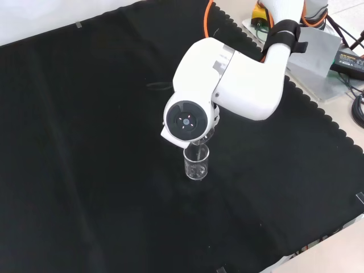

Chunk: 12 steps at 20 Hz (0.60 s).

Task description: Pour the water from the handheld beaker into the one on the table.

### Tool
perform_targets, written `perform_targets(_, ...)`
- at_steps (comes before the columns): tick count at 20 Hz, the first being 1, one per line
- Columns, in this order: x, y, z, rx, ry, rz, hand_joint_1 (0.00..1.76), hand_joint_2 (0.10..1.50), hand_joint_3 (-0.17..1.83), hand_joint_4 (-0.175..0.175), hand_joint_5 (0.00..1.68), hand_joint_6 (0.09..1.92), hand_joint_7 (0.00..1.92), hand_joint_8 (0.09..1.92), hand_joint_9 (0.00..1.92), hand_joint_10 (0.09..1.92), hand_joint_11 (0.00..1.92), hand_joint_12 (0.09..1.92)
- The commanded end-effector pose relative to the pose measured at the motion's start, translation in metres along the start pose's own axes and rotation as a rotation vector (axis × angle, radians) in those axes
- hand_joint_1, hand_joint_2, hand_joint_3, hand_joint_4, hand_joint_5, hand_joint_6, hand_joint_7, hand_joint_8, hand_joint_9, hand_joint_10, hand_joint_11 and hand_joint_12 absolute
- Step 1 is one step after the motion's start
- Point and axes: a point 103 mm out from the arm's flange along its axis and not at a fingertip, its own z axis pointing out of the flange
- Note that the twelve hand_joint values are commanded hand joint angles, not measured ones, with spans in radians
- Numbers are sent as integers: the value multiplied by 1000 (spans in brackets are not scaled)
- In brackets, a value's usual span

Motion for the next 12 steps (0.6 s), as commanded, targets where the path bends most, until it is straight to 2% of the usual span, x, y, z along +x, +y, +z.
perform_targets(1,2,1,0,17,-10,-2,1304,611,802,-175,1169,883,1236,856,1525,790,1203,810)
perform_targets(12,2,3,1,52,-25,-2,1304,611,804,-175,1168,887,1235,859,1525,792,1204,811)
